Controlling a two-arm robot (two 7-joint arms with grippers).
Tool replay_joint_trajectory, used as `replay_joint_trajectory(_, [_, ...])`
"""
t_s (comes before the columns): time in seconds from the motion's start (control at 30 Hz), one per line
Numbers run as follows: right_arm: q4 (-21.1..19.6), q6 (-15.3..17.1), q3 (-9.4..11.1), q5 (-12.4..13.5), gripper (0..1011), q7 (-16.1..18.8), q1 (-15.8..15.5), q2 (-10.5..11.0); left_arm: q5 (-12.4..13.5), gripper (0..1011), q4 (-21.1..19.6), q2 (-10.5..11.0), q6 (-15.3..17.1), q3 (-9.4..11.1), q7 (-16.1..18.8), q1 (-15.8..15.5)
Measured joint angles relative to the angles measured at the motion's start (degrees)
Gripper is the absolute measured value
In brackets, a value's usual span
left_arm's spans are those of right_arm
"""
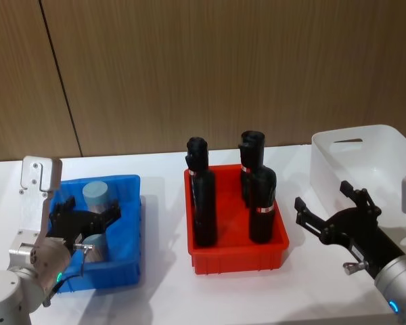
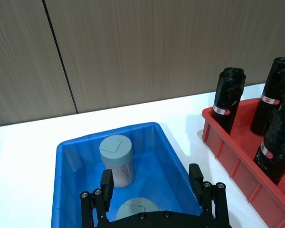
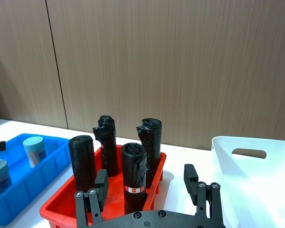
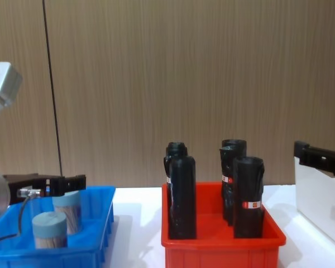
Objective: Pick the cotton swabs from the blue box and place them into the white box.
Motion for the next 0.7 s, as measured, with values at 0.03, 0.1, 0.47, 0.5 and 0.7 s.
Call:
replay_joint_trajectory(0.03, [0.00,0.00,0.00,0.00,1002,0.00,0.00,0.00,-0.19,1004,0.37,-0.08,0.49,-0.09,-0.10,-0.18])
replay_joint_trajectory(0.1, [0.00,0.00,0.00,0.00,1001,0.00,0.00,0.00,-0.33,1004,0.64,-0.15,0.83,-0.15,-0.18,-0.31])
replay_joint_trajectory(0.47, [0.00,0.00,0.00,0.00,1001,0.00,0.00,0.00,-1.74,1004,2.50,-0.55,2.91,-0.54,-0.40,-0.68])
replay_joint_trajectory(0.5, [0.00,0.00,0.00,0.00,1001,0.00,0.00,0.00,-1.81,1004,2.65,-0.57,3.01,-0.56,-0.40,-0.68])
replay_joint_trajectory(0.7, [0.00,0.00,0.00,0.00,1001,0.00,0.00,0.00,-2.32,1004,3.68,-0.74,3.61,-0.66,-0.48,-0.69])
